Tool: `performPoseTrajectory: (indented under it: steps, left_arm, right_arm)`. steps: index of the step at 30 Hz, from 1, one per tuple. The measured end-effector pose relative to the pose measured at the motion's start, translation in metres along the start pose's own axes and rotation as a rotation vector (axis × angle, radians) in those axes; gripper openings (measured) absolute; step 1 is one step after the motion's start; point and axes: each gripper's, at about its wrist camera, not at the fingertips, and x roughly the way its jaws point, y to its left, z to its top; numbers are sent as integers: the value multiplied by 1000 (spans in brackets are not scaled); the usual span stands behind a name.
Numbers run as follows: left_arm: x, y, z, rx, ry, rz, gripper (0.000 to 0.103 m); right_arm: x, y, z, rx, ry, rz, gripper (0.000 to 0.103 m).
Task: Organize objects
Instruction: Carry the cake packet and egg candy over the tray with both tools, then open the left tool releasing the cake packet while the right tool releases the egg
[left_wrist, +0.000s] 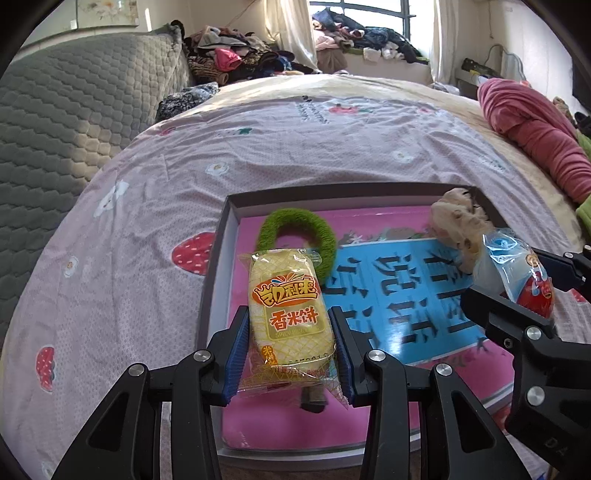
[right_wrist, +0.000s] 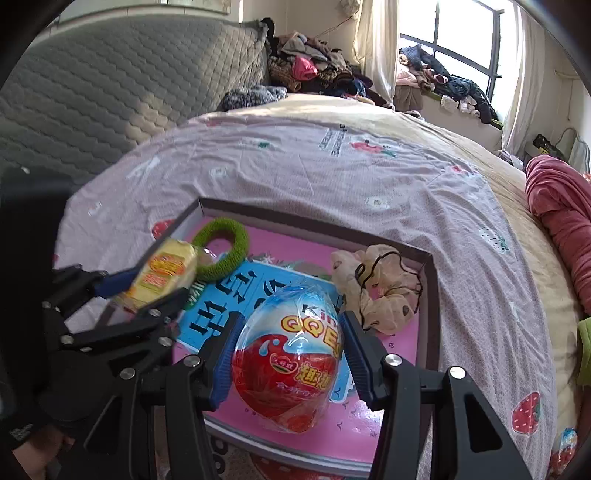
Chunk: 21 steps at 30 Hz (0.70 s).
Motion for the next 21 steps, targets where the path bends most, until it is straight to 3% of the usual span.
performPoseTrajectory:
  steps: [6, 21]
  left_arm:
    - [9, 1, -4, 6, 16, 1, 43]
    - [11, -2, -11, 22, -4, 16, 43]
  right_arm:
    - [20, -3, -6, -1, 74, -34, 53]
    - [38, -22, -21, 31, 137, -75, 53]
